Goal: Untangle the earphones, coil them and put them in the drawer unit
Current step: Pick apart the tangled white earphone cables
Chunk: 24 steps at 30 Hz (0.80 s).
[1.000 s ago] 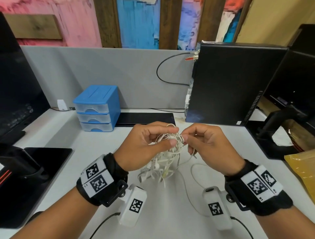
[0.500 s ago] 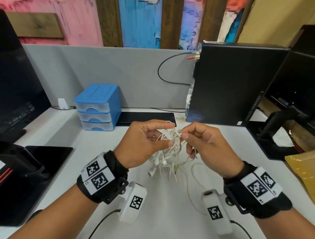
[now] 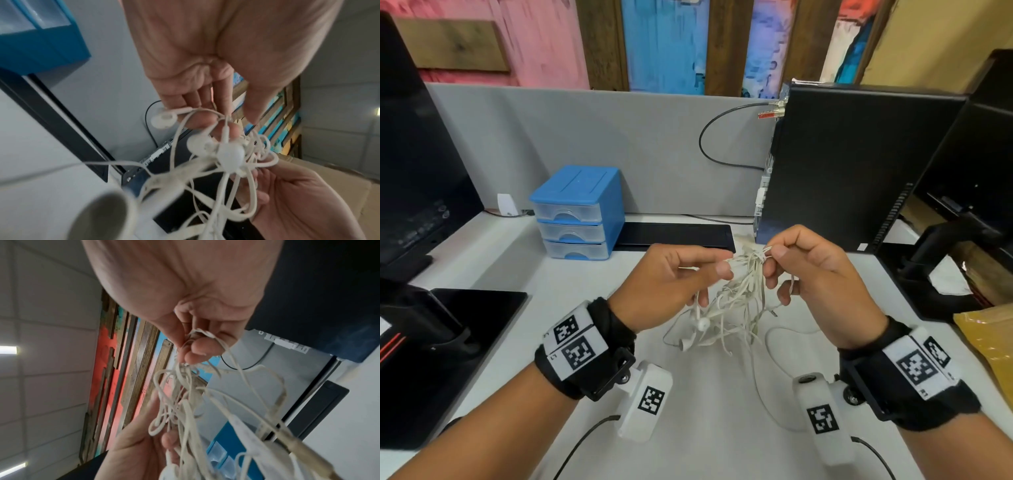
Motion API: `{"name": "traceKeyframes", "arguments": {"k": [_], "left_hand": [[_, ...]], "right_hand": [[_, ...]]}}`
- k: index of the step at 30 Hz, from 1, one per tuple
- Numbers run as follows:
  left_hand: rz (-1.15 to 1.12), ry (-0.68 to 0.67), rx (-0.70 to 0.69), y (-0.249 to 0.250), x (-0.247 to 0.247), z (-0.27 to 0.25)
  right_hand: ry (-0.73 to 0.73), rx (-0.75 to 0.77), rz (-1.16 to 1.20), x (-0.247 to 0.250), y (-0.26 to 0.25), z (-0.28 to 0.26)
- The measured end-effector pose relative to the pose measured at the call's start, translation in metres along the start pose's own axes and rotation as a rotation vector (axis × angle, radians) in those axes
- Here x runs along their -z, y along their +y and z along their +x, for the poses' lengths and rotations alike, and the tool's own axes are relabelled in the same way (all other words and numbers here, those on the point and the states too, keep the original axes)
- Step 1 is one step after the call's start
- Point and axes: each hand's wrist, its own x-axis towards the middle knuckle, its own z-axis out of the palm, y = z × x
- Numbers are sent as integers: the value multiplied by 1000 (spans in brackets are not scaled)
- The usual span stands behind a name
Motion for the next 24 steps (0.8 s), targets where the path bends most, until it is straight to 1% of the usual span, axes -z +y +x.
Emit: {"name": "traceKeyframes", "arguments": {"k": [2, 5, 8, 10, 12, 15, 20, 24], "left_hand": [[94, 77, -30, -5, 4, 3], [231, 158, -72, -13, 4, 4], [338, 184, -120, -13, 2, 3], [367, 186, -124, -11, 3, 3], [365, 188, -126, -8, 3, 2], [302, 193, -158, -5, 3, 1], [272, 177, -168, -5, 5, 2], [197, 149, -164, -6, 7, 3]], "right_hand": [[-18, 14, -23, 0, 1, 0], [-33, 28, -48, -1, 4, 0], [-19, 43, -81, 0, 5, 1], [-2, 51, -104, 2, 4, 1], [19, 54, -125, 3, 5, 2], [37, 54, -136, 3, 7, 2], [15, 42, -148, 1, 12, 2], [12, 41, -143, 1, 13, 2]]}}
